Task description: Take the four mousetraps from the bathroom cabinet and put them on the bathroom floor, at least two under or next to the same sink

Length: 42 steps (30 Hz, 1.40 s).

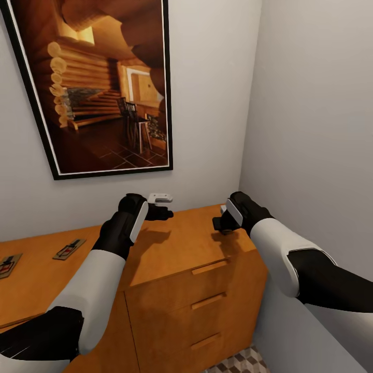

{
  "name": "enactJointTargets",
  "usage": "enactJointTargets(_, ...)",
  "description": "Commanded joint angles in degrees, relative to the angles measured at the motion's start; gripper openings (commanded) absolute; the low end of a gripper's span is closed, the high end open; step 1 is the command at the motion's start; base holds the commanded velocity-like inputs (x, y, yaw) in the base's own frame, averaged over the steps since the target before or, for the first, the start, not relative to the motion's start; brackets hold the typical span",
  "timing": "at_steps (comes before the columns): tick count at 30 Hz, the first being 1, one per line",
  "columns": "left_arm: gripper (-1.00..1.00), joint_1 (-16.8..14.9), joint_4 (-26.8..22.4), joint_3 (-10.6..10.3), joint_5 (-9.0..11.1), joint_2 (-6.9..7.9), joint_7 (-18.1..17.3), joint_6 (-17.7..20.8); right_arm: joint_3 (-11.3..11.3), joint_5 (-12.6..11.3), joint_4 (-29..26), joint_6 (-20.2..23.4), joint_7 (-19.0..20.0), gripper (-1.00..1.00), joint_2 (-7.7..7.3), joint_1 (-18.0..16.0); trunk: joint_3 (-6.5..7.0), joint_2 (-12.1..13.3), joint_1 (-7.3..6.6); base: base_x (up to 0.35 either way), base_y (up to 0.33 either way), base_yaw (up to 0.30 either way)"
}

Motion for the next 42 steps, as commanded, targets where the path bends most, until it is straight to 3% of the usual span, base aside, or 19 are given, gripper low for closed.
enactJointTargets(1,1.00,0.0,-0.1,0.0,0.1,0.00,0.0,0.2,0.6,0.9,3.1,0.2,-0.3,-1.00,-0.05,0.0,-0.08,0.0,0.00,0.000,0.000,0.000)
enactJointTargets(4,1.00,0.0,-0.1,0.0,0.0,0.00,-0.1,0.2,0.5,1.1,2.5,0.5,-0.4,-1.00,-0.19,0.0,-0.08,0.0,0.00,0.000,0.000,0.000)
enactJointTargets(5,1.00,0.0,-0.1,0.1,0.1,0.00,-0.1,0.2,0.5,1.2,-12.0,2.0,-0.7,-1.00,-4.81,0.0,-0.08,0.0,0.00,0.000,0.000,0.000)
enactJointTargets(35,1.00,0.0,0.0,0.1,0.1,0.00,-0.1,0.2,0.8,1.4,-12.7,2.0,-0.9,-1.00,-4.63,0.0,-0.08,0.0,0.00,-0.001,0.000,0.000)
enactJointTargets(42,1.00,0.0,-0.1,0.1,0.1,0.00,-0.1,0.2,0.8,1.5,-12.7,2.0,-1.1,-1.00,-4.45,0.0,-0.08,0.0,0.00,-0.187,0.000,0.000)
